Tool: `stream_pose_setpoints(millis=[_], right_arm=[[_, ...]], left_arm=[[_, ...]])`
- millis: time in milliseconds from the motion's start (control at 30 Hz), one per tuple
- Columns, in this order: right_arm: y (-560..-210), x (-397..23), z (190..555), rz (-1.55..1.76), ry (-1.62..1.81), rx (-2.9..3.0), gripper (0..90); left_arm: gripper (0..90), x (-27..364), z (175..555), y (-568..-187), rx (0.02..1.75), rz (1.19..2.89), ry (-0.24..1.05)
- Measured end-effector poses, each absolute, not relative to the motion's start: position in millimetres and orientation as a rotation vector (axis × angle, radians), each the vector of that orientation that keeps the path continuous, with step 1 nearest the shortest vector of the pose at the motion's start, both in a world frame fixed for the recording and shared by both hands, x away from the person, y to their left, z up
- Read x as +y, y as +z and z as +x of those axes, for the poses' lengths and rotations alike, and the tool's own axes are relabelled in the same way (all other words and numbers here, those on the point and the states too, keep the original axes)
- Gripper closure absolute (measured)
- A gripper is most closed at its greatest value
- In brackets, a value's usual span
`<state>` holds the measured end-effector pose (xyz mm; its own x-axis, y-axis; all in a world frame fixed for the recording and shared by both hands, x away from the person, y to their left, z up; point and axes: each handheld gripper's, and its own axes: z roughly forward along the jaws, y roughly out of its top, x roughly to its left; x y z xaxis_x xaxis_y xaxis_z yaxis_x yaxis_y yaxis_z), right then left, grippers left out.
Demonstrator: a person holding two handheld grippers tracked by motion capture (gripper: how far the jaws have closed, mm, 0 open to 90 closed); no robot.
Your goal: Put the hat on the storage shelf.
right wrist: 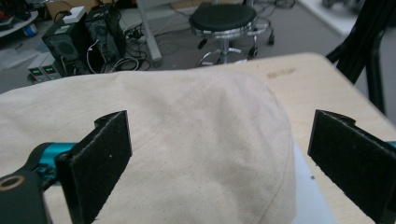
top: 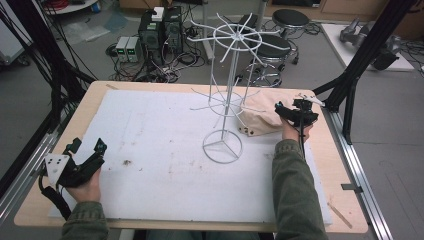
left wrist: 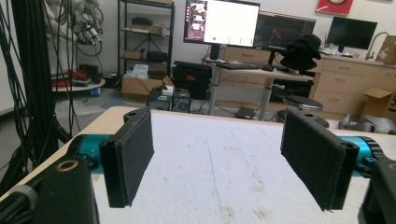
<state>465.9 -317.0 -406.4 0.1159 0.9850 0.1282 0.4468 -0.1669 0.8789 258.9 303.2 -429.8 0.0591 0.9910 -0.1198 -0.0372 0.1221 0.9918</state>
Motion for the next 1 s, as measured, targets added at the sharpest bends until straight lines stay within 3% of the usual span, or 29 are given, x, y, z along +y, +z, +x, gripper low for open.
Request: stream_pose_setpoints(millis=[600, 1000], right_arm=[[-447.4, -331.3, 486.5, 1.893, 0.908, 1.353, 5.7], [-452.0, -322.3, 501.3, 1.955, 0.776, 1.411, 25.9]], left_arm=[[25.7, 300.9, 262.6, -431.3, 1.192, 1.133, 1.091], [25.7, 300.3, 263.8, -432.0, 1.189, 1.142, 1.083]])
